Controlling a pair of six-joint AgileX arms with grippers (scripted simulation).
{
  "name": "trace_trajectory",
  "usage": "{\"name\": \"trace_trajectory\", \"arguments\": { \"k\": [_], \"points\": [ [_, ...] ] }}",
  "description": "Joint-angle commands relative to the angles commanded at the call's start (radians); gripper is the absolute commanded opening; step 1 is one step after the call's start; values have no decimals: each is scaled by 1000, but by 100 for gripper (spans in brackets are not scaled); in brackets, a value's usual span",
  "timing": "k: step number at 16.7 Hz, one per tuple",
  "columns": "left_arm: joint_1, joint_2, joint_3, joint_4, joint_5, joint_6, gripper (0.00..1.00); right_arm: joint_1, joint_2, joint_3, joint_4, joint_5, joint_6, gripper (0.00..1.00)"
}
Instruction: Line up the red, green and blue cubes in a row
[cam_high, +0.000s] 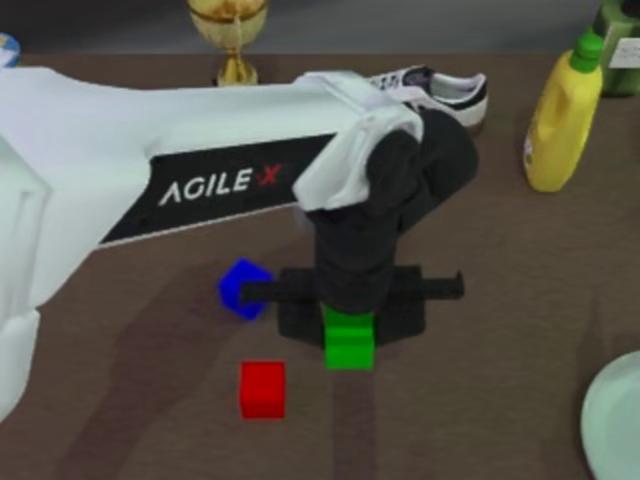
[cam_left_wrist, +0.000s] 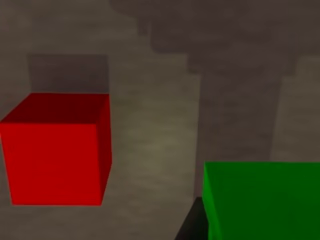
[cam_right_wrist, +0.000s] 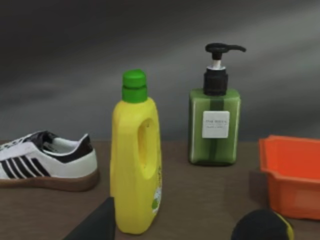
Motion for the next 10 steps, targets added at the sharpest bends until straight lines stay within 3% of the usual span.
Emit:
{"name": "trace_trajectory", "arguments": {
  "k": [6, 10],
  "points": [
    [0, 68, -119, 197, 0, -1, 0, 0, 0, 0, 0, 0, 0, 100],
    [-1, 82, -139, 226, 0, -2, 0, 0, 0, 0, 0, 0, 0, 100]
  ]
}}
